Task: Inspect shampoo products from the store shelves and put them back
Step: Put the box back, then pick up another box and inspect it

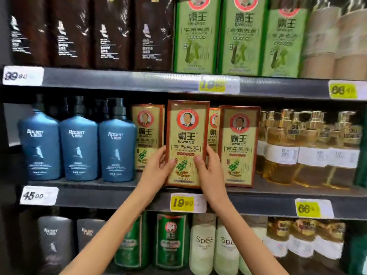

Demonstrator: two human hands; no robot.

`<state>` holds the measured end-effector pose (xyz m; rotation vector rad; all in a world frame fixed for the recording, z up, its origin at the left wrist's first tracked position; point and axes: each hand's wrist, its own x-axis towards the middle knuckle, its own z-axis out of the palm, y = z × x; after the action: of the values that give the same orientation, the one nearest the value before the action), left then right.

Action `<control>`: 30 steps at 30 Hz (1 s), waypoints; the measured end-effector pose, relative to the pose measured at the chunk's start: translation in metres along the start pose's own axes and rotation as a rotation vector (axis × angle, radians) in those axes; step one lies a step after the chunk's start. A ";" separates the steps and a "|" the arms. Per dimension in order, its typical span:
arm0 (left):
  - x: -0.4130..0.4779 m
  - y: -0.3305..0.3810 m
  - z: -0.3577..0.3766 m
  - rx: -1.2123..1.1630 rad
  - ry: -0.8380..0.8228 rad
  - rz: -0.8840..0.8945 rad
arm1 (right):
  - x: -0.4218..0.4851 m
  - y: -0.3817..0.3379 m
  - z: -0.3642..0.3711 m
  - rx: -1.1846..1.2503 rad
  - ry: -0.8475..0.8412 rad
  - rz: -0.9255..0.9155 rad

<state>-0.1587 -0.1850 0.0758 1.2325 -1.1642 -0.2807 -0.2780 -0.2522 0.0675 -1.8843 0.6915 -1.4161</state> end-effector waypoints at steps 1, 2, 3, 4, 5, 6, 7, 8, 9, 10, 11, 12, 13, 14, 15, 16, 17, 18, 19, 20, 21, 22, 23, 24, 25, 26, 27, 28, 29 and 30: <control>-0.001 -0.005 0.001 0.017 0.008 -0.006 | 0.000 0.003 0.002 0.000 -0.005 0.005; -0.003 -0.009 0.002 0.059 0.022 -0.004 | 0.000 0.004 0.004 -0.011 -0.009 0.001; -0.006 -0.013 0.003 0.136 0.049 0.011 | 0.001 0.005 0.005 -0.022 -0.013 -0.007; -0.009 -0.016 0.004 0.241 0.079 0.040 | 0.002 0.004 0.004 -0.026 -0.017 -0.014; -0.011 -0.018 0.005 0.339 0.106 0.074 | 0.001 0.004 0.003 -0.027 -0.021 -0.019; -0.013 -0.019 0.007 0.408 0.134 0.101 | -0.002 0.004 0.001 -0.039 -0.024 -0.024; -0.014 -0.019 0.008 0.443 0.156 0.117 | -0.008 0.005 -0.002 -0.071 -0.021 -0.032; -0.014 -0.020 0.009 0.457 0.170 0.126 | -0.016 0.008 -0.005 -0.120 -0.009 -0.045; -0.014 -0.021 0.010 0.464 0.182 0.131 | -0.025 0.011 -0.009 -0.167 0.010 -0.061; -0.014 -0.022 0.012 0.469 0.194 0.133 | -0.033 0.012 -0.012 -0.192 0.023 -0.065; -0.014 -0.022 0.013 0.472 0.206 0.134 | -0.039 0.012 -0.014 -0.191 0.019 -0.058; -0.013 -0.022 0.014 0.474 0.217 0.131 | -0.041 0.011 -0.016 -0.182 0.005 -0.049; -0.012 -0.022 0.015 0.479 0.223 0.119 | -0.040 0.010 -0.018 -0.179 -0.011 -0.042; -0.009 -0.022 0.016 0.492 0.222 0.099 | -0.036 0.009 -0.018 -0.185 -0.016 -0.038; -0.007 -0.022 0.017 0.508 0.216 0.078 | -0.032 0.009 -0.018 -0.192 -0.017 -0.036; -0.004 -0.023 0.017 0.521 0.211 0.064 | -0.029 0.009 -0.017 -0.196 -0.020 -0.031; 0.000 -0.024 0.016 0.529 0.206 0.060 | -0.027 0.010 -0.016 -0.203 -0.030 -0.031; 0.002 -0.025 0.017 0.535 0.200 0.060 | -0.026 0.010 -0.015 -0.217 -0.042 -0.036; 0.005 -0.025 0.018 0.541 0.193 0.059 | -0.026 0.012 -0.015 -0.233 -0.051 -0.042; 0.007 -0.026 0.019 0.547 0.188 0.059 | -0.026 0.013 -0.014 -0.247 -0.058 -0.048; 0.008 -0.026 0.020 0.551 0.185 0.060 | -0.026 0.015 -0.014 -0.257 -0.065 -0.052; 0.010 -0.027 0.021 0.555 0.186 0.061 | -0.025 0.017 -0.014 -0.264 -0.069 -0.052; 0.011 -0.027 0.021 0.563 0.187 0.059 | -0.024 0.018 -0.014 -0.268 -0.075 -0.048; 0.013 -0.027 0.022 0.571 0.188 0.054 | -0.022 0.019 -0.014 -0.270 -0.083 -0.042; 0.013 -0.027 0.022 0.574 0.188 0.046 | -0.021 0.019 -0.015 -0.269 -0.093 -0.037; 0.013 -0.027 0.023 0.575 0.187 0.040 | -0.020 0.019 -0.015 -0.265 -0.102 -0.032; 0.013 -0.026 0.024 0.577 0.183 0.037 | -0.020 0.018 -0.015 -0.260 -0.110 -0.027; 0.013 -0.026 0.025 0.580 0.175 0.031 | -0.020 0.018 -0.016 -0.254 -0.115 -0.022; 0.013 -0.024 0.025 0.578 0.165 0.022 | -0.021 0.017 -0.017 -0.247 -0.120 -0.024; 0.011 -0.021 0.025 0.571 0.153 0.014 | -0.023 0.016 -0.018 -0.237 -0.120 -0.033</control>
<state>-0.1657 -0.2157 0.0610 1.7067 -1.1555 0.1722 -0.3023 -0.2488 0.0444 -2.1532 0.8012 -1.2741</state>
